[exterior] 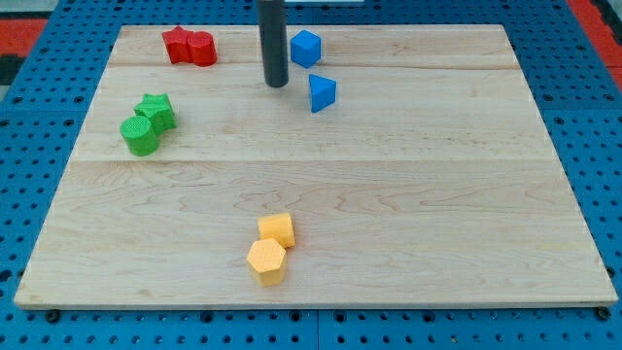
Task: Move the blue triangle towards the blue cube
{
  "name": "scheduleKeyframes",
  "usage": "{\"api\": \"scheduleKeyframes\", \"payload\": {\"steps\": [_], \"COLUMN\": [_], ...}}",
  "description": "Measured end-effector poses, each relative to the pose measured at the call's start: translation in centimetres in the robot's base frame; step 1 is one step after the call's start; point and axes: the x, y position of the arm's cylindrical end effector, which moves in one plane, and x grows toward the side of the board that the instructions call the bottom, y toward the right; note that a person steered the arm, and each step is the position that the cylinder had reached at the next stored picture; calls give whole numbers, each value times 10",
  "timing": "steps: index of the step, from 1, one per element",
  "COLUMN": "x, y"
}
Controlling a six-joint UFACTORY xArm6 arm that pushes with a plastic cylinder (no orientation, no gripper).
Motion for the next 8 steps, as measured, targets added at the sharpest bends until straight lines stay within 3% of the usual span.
{"api": "scheduleKeyframes", "payload": {"steps": [1, 2, 3, 4, 5, 6, 8], "x": [48, 45, 7, -1, 21, 8, -31], "y": [3, 70, 84, 67, 57, 29, 59]}}
